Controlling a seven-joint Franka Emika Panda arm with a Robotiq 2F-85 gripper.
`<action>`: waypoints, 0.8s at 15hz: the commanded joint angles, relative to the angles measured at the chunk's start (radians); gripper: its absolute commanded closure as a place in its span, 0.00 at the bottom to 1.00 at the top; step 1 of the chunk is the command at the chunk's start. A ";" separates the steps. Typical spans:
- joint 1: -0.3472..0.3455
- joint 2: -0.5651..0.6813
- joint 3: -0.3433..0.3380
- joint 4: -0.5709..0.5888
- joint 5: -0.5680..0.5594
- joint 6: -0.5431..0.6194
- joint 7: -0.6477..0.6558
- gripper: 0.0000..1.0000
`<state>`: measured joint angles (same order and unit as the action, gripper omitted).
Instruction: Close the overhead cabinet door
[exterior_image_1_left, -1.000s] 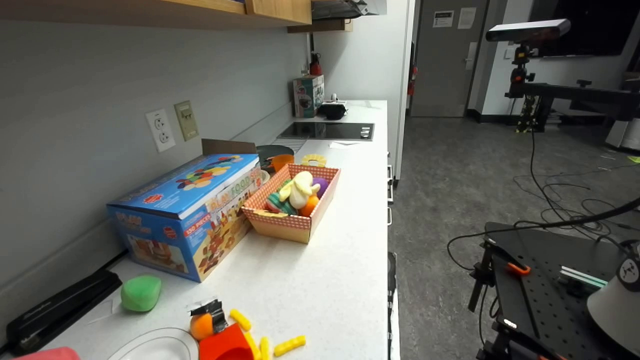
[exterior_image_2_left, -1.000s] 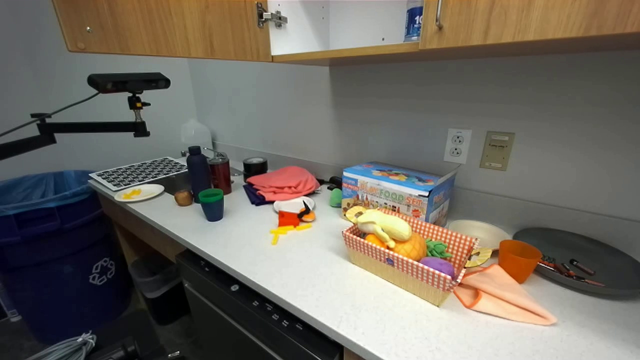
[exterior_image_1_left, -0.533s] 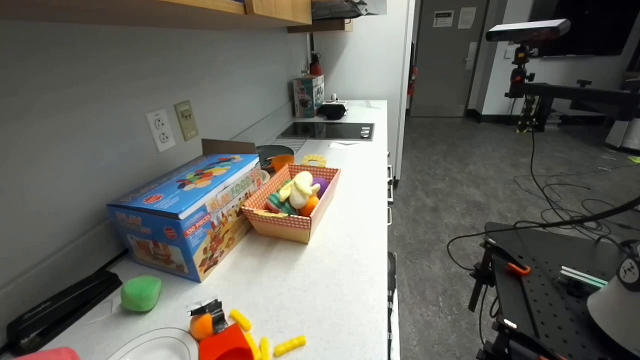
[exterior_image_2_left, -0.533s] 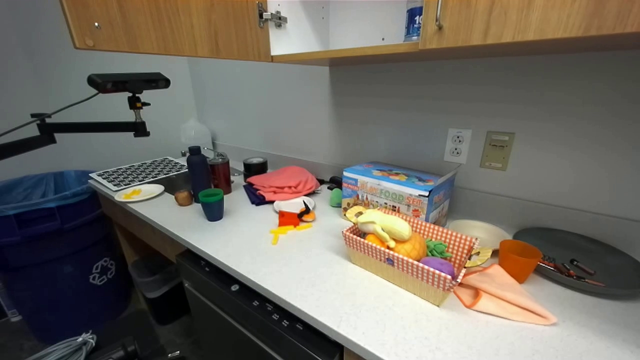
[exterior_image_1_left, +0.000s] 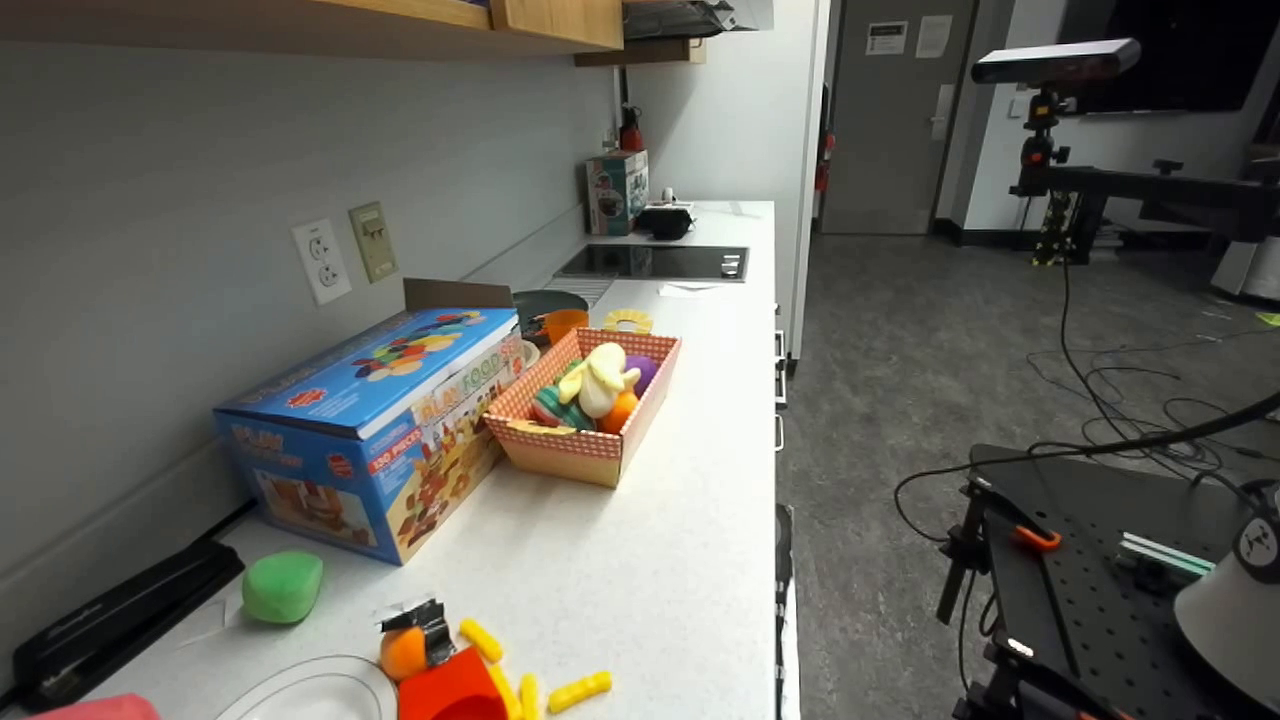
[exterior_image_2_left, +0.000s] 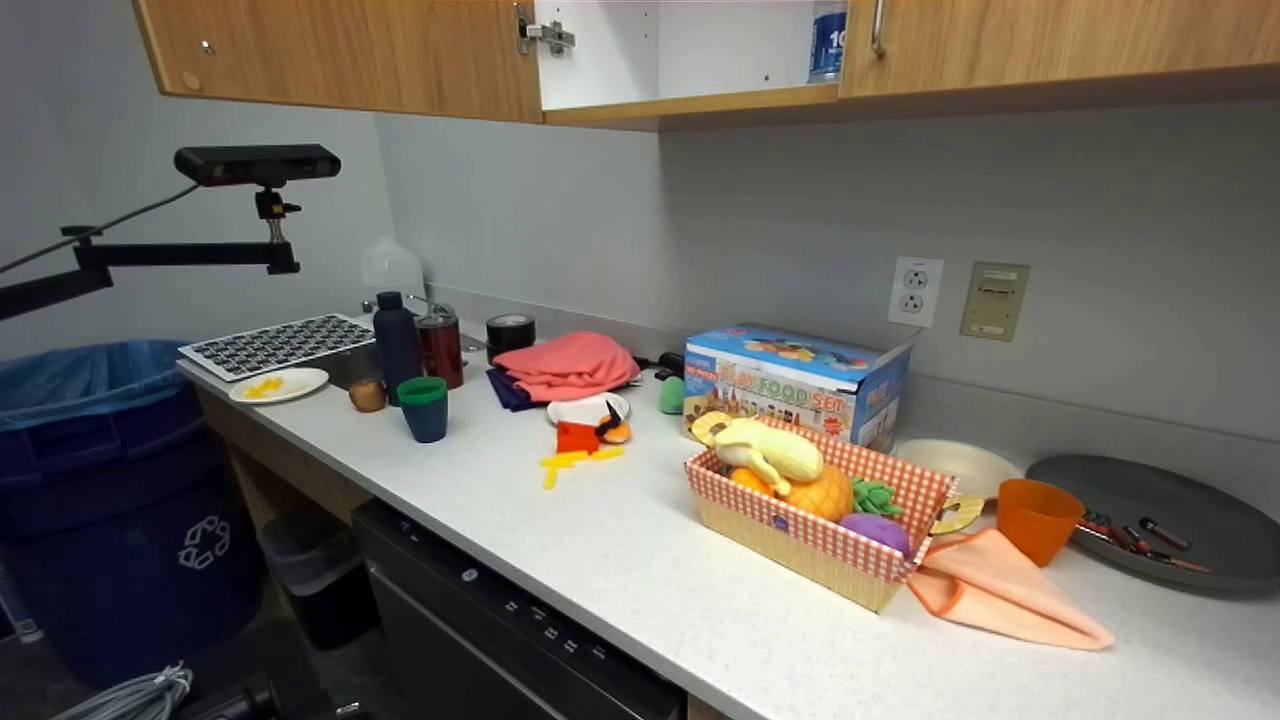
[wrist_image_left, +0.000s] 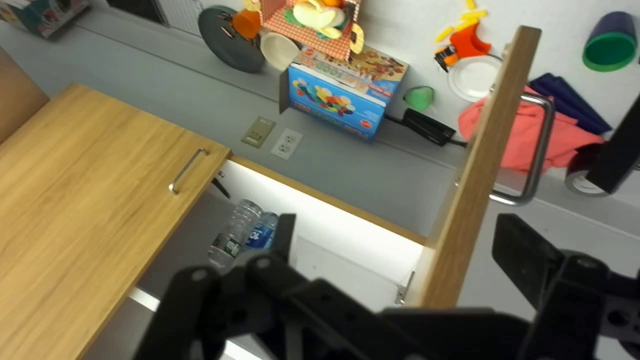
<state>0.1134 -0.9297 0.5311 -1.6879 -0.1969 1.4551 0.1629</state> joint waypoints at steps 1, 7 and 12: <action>0.016 0.046 0.007 0.032 0.068 0.092 0.025 0.00; -0.036 0.070 0.036 0.032 0.015 0.160 0.023 0.00; -0.065 0.073 0.045 0.028 -0.074 0.147 0.019 0.00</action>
<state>0.0842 -0.8630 0.5587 -1.6824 -0.2186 1.6106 0.1836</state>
